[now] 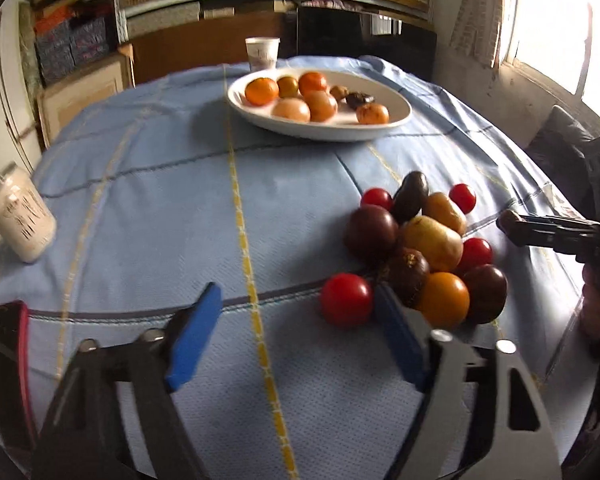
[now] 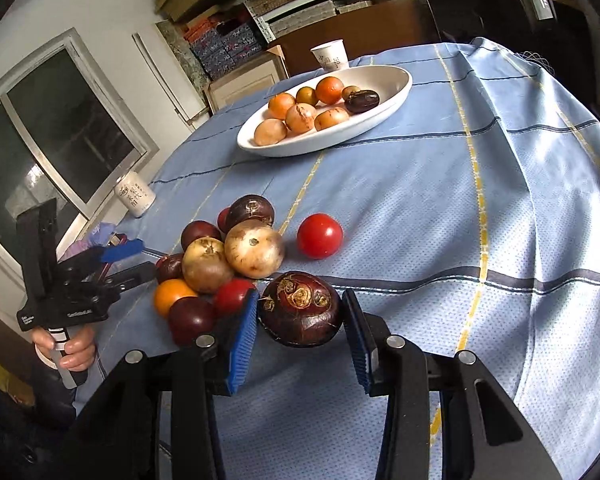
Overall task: Organize fruits
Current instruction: 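Grasp a dark purple fruit with the right tool while the left tool grasps a red tomato, then carry both fruits onto the white plate and open both tools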
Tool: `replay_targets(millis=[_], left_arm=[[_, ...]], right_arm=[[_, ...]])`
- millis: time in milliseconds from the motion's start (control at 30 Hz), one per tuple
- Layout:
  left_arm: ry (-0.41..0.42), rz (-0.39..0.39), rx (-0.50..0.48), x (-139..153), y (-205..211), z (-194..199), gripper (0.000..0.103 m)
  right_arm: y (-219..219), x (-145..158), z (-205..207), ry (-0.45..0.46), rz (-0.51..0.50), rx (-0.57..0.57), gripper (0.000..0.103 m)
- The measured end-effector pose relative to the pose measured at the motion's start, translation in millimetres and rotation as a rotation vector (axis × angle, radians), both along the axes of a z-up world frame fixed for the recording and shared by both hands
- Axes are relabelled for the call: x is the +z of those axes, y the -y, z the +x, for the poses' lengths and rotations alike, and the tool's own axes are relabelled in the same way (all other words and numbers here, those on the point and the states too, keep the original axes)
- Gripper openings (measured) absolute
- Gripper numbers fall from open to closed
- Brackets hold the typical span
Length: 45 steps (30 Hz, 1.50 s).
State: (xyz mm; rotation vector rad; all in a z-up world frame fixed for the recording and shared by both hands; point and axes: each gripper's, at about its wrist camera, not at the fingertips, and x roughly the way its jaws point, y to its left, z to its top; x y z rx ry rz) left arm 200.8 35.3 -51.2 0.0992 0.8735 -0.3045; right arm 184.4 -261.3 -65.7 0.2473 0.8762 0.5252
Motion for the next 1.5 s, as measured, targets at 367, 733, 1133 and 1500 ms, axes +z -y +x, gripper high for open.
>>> replay_targets(millis=[367, 733, 1133, 1500], left_arm=[[-0.062, -0.050, -0.092, -7, 16, 15, 0.051], [-0.096, -0.010, -0.107, -16, 28, 23, 0.038], [-0.062, -0.053, -0.072, -2, 16, 19, 0.030], [0.069, -0.095, -0.050, 74, 18, 75, 0.030]], right_arm=[[6, -1, -1, -0.003, 0.019, -0.009, 0.043], [12, -3, 1, -0.008, 0.056, -0.019, 0.043], [12, 1, -2, 0.019, 0.046, -0.019, 0.043], [-15, 66, 43, 0.184, -0.064, -0.019, 0.043]])
